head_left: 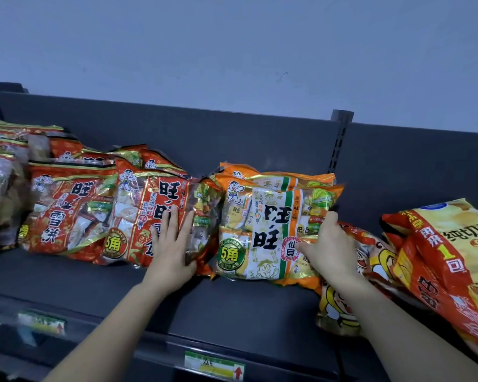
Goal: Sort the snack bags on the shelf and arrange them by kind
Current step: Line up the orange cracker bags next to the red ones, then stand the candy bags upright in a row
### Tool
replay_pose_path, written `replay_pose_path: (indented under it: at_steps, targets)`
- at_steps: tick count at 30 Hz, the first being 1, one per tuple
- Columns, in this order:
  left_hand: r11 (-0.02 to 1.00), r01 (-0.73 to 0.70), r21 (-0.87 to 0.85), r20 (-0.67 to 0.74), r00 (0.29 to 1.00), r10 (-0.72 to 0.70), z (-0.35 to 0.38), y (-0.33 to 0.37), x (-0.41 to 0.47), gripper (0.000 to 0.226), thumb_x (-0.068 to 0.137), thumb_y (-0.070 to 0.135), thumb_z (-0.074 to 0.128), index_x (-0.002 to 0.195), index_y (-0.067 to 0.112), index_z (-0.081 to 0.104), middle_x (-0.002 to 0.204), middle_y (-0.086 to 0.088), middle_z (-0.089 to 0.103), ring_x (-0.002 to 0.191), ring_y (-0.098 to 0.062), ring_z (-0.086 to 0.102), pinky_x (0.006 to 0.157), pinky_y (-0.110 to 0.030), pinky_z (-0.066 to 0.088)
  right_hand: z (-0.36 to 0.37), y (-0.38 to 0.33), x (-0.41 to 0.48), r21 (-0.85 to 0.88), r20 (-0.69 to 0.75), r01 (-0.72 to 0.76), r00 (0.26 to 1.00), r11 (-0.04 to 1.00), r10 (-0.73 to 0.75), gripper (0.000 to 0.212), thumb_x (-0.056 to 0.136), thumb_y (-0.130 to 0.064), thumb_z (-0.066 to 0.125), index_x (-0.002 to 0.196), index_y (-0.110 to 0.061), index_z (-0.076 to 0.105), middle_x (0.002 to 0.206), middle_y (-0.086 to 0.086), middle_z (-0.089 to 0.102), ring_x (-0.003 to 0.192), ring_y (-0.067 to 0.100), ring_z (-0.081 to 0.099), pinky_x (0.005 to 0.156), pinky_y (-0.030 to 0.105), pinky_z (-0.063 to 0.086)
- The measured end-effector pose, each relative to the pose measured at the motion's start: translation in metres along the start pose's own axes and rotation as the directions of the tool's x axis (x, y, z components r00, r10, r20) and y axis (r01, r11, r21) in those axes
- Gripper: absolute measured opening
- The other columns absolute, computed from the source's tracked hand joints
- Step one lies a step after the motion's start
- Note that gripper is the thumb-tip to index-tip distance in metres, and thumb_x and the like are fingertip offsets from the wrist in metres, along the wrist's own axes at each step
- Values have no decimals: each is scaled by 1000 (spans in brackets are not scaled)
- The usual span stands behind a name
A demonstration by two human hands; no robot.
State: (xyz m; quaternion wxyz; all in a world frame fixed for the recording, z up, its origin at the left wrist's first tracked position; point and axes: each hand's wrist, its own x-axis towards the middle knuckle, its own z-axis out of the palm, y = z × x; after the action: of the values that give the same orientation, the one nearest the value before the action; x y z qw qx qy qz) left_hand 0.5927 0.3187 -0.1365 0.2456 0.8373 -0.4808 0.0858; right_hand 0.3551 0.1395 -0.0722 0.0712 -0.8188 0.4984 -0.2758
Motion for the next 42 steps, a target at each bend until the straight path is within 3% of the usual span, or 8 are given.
replay_pose_path:
  at_steps: [4,8,12,17,26,30,34,42]
  targets:
    - [999,-52,-16,3,999,52,-3,-5,-7,114,78,22,74,149,34,-14,155,7,-33,141,-11,-34,116,-47,-15,-1,-1,2,-44,46,-19,999,999,21,73,67,-45,85,104,-13,31,95,7,62,82,29,65,50,31,40]
    - [999,-38,13,-21,999,38,-9,-11,-10,116,74,42,77,154,29,-6,158,6,-24,144,-9,-27,120,-49,-6,-6,-2,-5,22,-20,16,1000,1000,-16,125,57,-45,90,149,-10,12,136,16,41,121,32,50,85,39,50]
    - [968,162,193,-123,983,-139,-11,-11,-15,119,62,76,67,153,36,1,160,-7,-22,142,-26,-33,106,-56,-26,-3,-10,-11,-242,-88,259,954,935,-287,130,61,-58,83,155,-19,1,160,14,8,147,32,11,116,44,21]
    - [958,212,194,3,976,-216,-12,-4,-7,115,69,63,68,152,38,-7,155,-8,-33,137,-36,-39,107,-73,-3,6,-19,-12,-405,167,394,919,825,-357,137,61,-69,76,153,-21,-14,160,11,-19,149,28,-13,118,49,6]
    - [978,142,154,14,989,-146,-4,-10,-8,119,69,64,69,152,36,-11,153,-2,-37,140,-35,-34,109,-71,-5,13,-16,-16,-549,184,332,943,767,-276,128,68,-61,75,153,-20,-11,157,10,9,141,27,19,106,42,31]
    - [985,137,107,-44,990,-133,-4,-13,-12,111,59,90,36,149,43,-9,159,0,-26,142,-31,-31,108,-69,-9,12,-17,-20,-546,204,330,944,770,-259,126,70,-57,76,153,-20,-10,158,10,6,140,27,20,106,42,30]
    - [990,141,-2,-124,982,-140,-9,-5,-12,93,70,78,34,151,34,24,163,-5,-4,147,-24,-20,109,-65,-12,4,-18,-22,-482,192,331,943,811,-271,109,76,-51,73,154,-22,2,156,8,16,138,26,25,107,41,29]
    - [997,49,67,-241,970,-32,-25,47,-9,55,84,39,63,135,20,51,152,-12,30,146,-29,8,115,-60,5,-30,-5,-31,-462,202,380,925,802,-322,65,85,-44,64,140,-21,37,138,7,42,130,26,34,104,41,30]
